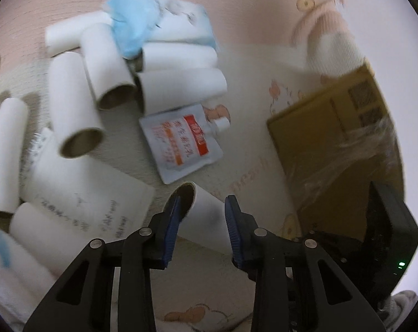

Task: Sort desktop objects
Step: 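Bring the left gripper to a lying white tube while the right gripper approaches it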

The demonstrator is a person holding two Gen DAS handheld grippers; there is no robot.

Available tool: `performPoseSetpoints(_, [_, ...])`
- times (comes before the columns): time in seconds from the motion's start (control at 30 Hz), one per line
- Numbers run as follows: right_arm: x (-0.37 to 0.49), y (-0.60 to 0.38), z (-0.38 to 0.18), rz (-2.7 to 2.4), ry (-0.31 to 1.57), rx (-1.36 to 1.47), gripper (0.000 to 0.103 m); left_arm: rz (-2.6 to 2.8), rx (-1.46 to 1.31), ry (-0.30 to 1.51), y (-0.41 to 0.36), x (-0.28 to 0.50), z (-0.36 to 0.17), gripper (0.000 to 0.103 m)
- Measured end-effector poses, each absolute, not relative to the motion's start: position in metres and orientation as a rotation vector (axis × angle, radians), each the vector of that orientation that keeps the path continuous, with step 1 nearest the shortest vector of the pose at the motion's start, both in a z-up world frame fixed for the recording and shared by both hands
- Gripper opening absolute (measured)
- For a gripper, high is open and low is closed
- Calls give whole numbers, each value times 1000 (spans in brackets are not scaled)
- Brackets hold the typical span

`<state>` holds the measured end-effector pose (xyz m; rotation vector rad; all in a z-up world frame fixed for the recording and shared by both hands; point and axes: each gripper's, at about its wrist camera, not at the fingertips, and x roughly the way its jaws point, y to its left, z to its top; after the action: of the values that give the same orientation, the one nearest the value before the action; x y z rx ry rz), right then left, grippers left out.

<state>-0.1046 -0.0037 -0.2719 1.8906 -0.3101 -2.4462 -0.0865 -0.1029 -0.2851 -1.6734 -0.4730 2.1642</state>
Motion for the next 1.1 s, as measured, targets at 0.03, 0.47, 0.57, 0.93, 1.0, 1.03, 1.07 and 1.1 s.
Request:
performPoseSetpoints(0.03, [-101, 0, -273, -2441, -345, 1895, 32, 2165, -1676, -463, -99, -88, -287, 36])
performPoseSetpoints(0.47, [-94, -8, -239, -2518, -241, 1707, 32, 2292, -1632, -590, -122, -74, -272, 36])
performPoseSetpoints(0.57, [-99, -14, -234, -2506, -165, 1674, 32, 2257, -1606, -712, -127, -63, -271, 36])
performPoseSetpoints(0.93, [-101, -10, -254, -2434, -45, 1712, 32, 2183, -1700, -750, -96, -50, -294, 36])
performPoseSetpoints(1.0, [-103, -8, -259, -2418, -53, 1730, 32, 2163, -1704, -751, -95, -50, -297, 36])
performPoseSetpoints(1.03, [-103, -7, -260, -2427, -48, 1727, 32, 2155, -1706, -753, -94, -51, -298, 36])
performPoseSetpoints(1.07, [-104, -5, -260, -2430, -47, 1725, 32, 2151, -1715, -751, -93, -52, -300, 36])
performPoseSetpoints(1.1, [-105, -4, -260, -2423, -56, 1732, 32, 2147, -1726, -750, -93, -54, -302, 36])
